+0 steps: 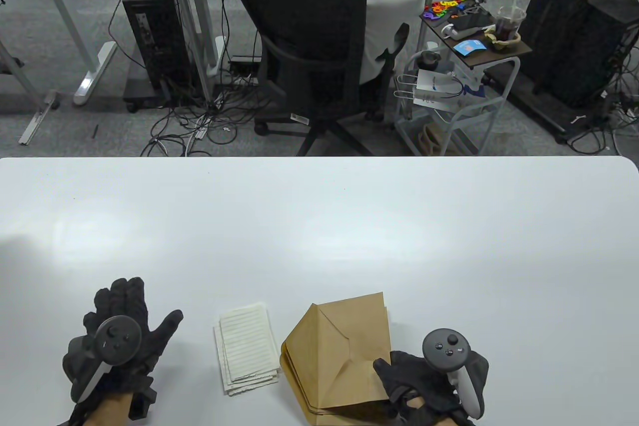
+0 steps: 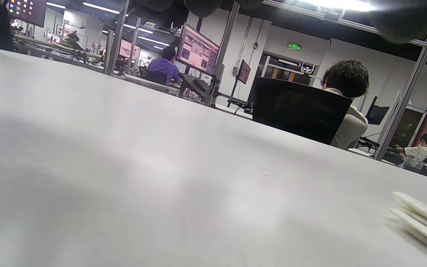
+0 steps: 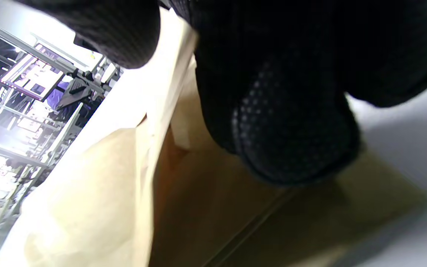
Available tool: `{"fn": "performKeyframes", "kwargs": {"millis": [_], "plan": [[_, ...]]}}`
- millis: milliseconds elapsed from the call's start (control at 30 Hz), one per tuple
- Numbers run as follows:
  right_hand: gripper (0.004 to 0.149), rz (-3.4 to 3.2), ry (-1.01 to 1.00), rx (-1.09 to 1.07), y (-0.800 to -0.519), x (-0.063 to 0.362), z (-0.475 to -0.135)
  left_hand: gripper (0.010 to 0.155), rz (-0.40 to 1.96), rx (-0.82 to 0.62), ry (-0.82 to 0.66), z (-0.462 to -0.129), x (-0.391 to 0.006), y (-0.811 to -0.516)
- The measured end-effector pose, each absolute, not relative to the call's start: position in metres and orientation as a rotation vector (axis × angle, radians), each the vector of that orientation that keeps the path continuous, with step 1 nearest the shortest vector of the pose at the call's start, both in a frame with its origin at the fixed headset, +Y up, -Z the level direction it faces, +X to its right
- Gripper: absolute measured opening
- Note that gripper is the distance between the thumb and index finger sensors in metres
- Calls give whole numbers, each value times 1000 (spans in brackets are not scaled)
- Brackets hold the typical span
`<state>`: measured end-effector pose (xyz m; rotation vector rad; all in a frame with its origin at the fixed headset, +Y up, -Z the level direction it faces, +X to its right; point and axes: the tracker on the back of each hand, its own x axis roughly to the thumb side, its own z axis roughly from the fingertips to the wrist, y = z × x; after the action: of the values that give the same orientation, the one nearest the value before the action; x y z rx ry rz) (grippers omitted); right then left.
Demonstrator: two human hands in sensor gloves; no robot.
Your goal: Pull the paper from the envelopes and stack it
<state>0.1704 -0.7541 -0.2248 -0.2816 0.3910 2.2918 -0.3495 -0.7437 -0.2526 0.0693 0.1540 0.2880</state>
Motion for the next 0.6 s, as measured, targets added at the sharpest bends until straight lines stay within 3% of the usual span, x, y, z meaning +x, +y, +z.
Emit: {"fn": "performKeyframes", "kwargs": {"millis": [300, 433, 600], "plan": [[71, 2512, -282, -316, -716, 194, -219, 103, 261, 57, 128, -254, -345, -745], [76, 2485, -310, -102, -713, 197, -223, 102, 232, 57, 123, -254, -343, -745], [84, 2632, -335, -110, -715, 203, -229, 102, 230, 56, 118, -254, -344, -744]]}}
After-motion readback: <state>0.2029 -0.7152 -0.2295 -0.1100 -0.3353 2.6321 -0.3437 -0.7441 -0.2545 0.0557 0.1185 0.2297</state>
